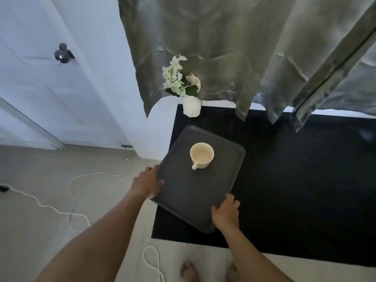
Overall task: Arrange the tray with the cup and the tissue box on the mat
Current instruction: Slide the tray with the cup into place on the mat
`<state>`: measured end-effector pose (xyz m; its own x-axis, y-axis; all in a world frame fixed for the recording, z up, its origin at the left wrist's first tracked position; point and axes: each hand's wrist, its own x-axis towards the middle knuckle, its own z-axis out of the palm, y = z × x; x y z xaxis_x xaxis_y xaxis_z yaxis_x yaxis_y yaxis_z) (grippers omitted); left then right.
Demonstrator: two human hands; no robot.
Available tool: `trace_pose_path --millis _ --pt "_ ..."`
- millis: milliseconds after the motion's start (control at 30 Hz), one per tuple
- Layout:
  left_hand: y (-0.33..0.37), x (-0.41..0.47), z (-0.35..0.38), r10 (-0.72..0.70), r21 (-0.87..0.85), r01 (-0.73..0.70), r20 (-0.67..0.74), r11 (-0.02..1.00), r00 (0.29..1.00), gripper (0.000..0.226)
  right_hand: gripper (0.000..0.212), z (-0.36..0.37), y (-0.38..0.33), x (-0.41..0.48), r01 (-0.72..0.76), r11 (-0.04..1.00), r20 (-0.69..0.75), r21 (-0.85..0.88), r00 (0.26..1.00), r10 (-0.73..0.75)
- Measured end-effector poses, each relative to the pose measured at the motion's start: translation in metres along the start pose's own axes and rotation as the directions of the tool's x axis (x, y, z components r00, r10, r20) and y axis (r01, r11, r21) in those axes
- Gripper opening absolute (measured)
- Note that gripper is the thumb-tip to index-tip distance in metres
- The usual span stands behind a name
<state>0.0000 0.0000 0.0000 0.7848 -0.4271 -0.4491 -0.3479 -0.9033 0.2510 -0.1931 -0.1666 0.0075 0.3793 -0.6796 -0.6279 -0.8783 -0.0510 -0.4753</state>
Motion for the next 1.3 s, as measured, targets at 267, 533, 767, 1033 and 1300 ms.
trace_pose_path --millis 267,533,767,1033,1300 --pt "-0.008 0.018 0.012 -0.102 -0.071 0.105 0.048 0.992 0.994 0.046 0.056 0.009 0.007 0.001 -0.181 0.981 0.041 0.069 0.983 0.179" --pt "-0.007 0.025 0.018 -0.123 -0.091 0.122 -0.002 0.988 0.992 0.036 0.039 -0.004 0.014 0.008 -0.207 0.974 0.107 0.089 0.975 0.197" --pt "0.023 0.022 0.022 -0.111 -0.132 0.104 -0.045 0.986 0.993 0.038 0.042 -0.036 0.024 0.024 -0.206 0.96 0.084 0.19 0.978 0.193" --pt "0.085 0.014 0.033 -0.121 -0.217 0.121 0.016 0.969 0.993 0.039 0.047 -0.096 0.051 0.053 -0.195 0.956 0.08 0.221 0.98 0.181" --pt "0.141 0.035 0.052 -0.275 -0.565 0.382 0.268 0.732 0.923 0.032 0.053 -0.16 0.072 0.093 -0.223 0.917 0.074 0.331 0.975 0.21"
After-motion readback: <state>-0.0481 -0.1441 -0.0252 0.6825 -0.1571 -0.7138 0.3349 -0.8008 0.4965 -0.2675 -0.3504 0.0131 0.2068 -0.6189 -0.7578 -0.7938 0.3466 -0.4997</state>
